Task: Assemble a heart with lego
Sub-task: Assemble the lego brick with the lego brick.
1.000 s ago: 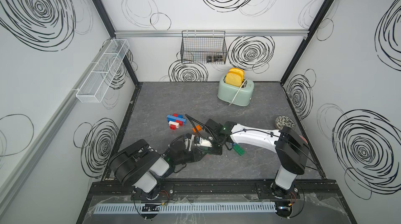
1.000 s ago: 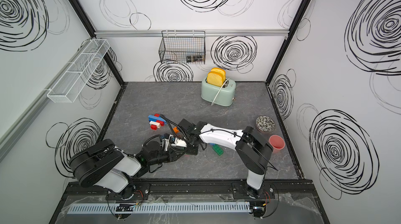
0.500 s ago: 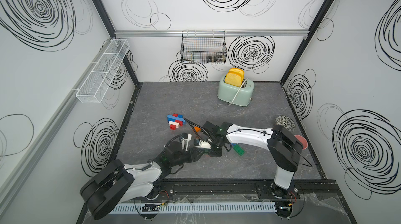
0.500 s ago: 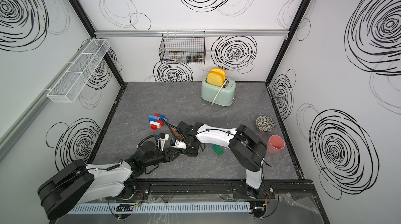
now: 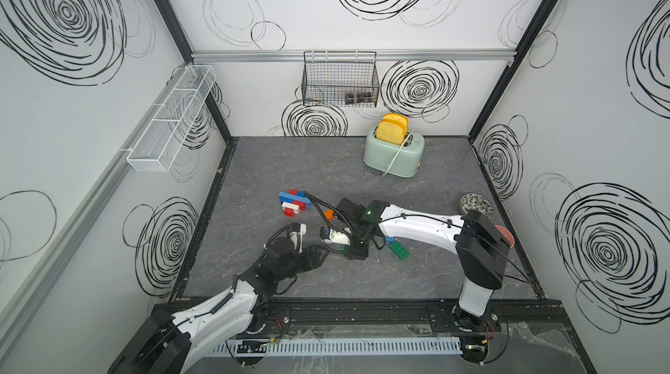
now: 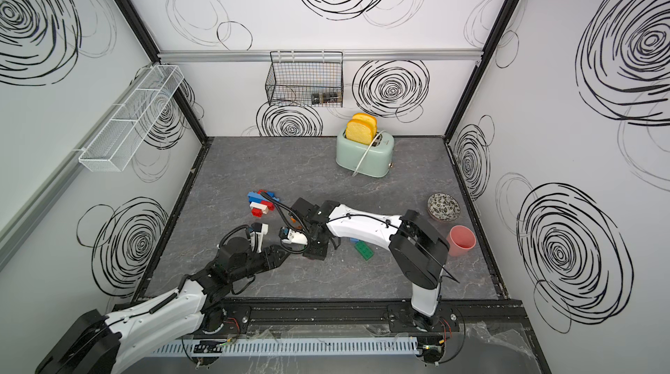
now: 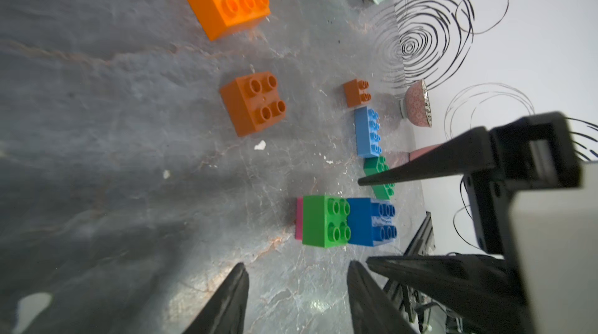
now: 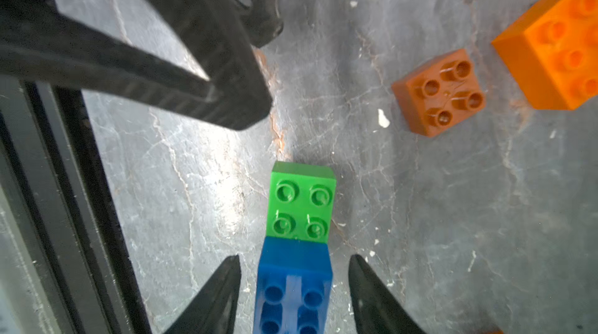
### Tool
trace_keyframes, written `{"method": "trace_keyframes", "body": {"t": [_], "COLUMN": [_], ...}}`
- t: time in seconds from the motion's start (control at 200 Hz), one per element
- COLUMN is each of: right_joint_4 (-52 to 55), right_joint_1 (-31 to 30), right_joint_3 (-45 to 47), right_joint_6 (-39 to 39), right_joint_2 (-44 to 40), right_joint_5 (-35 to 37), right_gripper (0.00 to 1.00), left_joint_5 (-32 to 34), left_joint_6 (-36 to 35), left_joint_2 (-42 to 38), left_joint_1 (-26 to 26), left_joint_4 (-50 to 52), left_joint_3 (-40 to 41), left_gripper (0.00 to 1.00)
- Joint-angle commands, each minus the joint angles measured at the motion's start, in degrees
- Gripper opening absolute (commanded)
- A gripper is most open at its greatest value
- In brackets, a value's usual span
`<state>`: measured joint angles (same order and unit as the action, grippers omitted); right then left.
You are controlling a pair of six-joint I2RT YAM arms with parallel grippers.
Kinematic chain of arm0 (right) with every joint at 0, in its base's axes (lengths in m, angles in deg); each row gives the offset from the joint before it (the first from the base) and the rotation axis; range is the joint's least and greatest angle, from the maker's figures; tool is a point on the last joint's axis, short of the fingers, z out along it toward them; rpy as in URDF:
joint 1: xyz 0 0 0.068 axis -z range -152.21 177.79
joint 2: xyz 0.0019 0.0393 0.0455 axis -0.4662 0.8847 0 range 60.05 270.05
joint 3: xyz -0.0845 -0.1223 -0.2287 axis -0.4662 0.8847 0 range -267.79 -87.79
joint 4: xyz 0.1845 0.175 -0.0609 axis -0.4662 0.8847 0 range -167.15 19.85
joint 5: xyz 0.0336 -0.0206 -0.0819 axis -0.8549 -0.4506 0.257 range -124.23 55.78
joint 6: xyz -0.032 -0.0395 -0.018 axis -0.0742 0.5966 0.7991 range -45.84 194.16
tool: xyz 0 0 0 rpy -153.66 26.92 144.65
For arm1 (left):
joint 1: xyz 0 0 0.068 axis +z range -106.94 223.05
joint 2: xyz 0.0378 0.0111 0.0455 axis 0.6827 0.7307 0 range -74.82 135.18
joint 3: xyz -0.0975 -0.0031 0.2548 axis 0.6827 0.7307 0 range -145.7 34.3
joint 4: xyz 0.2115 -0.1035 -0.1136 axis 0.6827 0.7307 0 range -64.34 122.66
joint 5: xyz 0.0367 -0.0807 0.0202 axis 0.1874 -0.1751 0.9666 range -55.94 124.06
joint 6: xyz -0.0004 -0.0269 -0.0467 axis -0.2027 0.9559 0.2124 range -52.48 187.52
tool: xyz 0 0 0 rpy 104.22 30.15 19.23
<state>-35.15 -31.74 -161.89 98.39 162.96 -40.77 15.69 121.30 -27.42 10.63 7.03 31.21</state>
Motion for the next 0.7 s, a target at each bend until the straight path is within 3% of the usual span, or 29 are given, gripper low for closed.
{"method": "trace_keyframes", "body": {"t": [0.0,0.295,0.5,0.695], "right_joint_4": [1.4,-8.0,-9.7,-16.5], "right_joint_1": [-0.2,4.3,8.6,10.7], "right_joint_3": [-2.4,-5.3,-6.5,-5.3], "right_joint_6": [0.1,-8.4,-19.6,-20.0], "right_joint_2": [-3.7,-6.2,-0.8,3.0], "right_joint_5": [-1.9,-4.9,-7.5,-6.5], "right_gripper": [0.58,0.58,0.57,0.57], "left_joint_5": [2.0,4.5,0.5,-1.5], "left_joint_6": [-1.6,-1.2,-1.7,-2.9], "left_joint_2": [-4.9,-12.7,-11.5,-8.9], "left_joint_1": [1.9,6.4,12.7,15.0], "left_joint_4": [7.9,17.1,16.1,15.8], "left_joint_3": [-0.3,-3.2,-4.6,-5.8], "left_gripper": [0.55,0.58,0.59,0.6]}}
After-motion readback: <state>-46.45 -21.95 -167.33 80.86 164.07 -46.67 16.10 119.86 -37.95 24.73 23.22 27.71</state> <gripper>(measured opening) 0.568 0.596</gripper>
